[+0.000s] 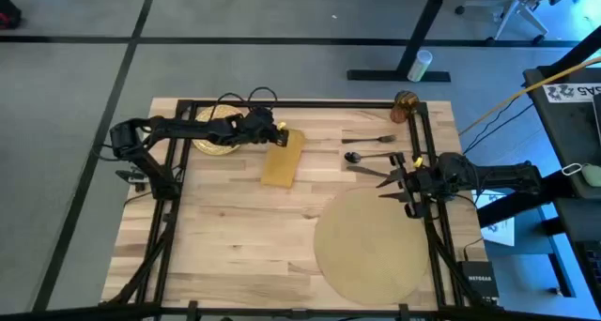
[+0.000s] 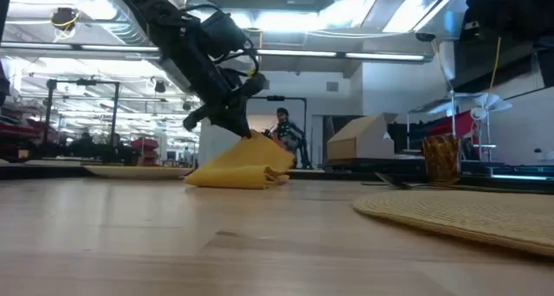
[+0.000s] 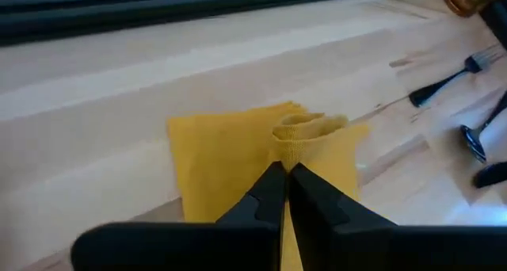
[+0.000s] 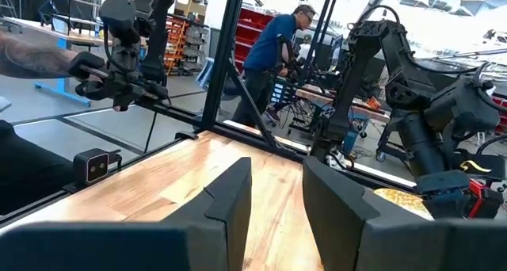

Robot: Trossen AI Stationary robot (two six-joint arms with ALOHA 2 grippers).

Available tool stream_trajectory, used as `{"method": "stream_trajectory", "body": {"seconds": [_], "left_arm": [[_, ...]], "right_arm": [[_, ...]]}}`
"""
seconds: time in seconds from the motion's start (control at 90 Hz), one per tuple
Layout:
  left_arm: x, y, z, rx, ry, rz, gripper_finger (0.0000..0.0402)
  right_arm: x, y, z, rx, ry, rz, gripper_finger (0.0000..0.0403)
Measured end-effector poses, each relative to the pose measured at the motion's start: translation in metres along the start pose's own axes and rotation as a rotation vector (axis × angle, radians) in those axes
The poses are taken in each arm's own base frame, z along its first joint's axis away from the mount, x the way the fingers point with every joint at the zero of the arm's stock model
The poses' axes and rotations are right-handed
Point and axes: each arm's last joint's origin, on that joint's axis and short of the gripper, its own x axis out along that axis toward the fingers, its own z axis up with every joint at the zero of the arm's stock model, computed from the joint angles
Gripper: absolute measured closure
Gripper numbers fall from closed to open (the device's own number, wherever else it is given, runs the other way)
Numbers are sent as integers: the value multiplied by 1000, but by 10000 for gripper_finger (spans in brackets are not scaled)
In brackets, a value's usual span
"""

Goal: Set table place
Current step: Fold the yellow table napkin

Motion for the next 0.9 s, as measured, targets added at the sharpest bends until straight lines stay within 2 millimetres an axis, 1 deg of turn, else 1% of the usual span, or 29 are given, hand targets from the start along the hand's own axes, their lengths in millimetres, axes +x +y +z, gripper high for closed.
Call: {"method": "stream_trajectory", "body": {"seconds": [0.489,0.7,0.9], "left_arm": [[4,13,11,-6,-15,32,401],[5,13,17,-8,-32,-27,401],[7,15,18,-10,-18,-42,401]], "right_arm": [[0,0,-1,2,6,1,303],[0,0,-1,2,6,1,303],[0,0,-1,1,5,1,303]]}}
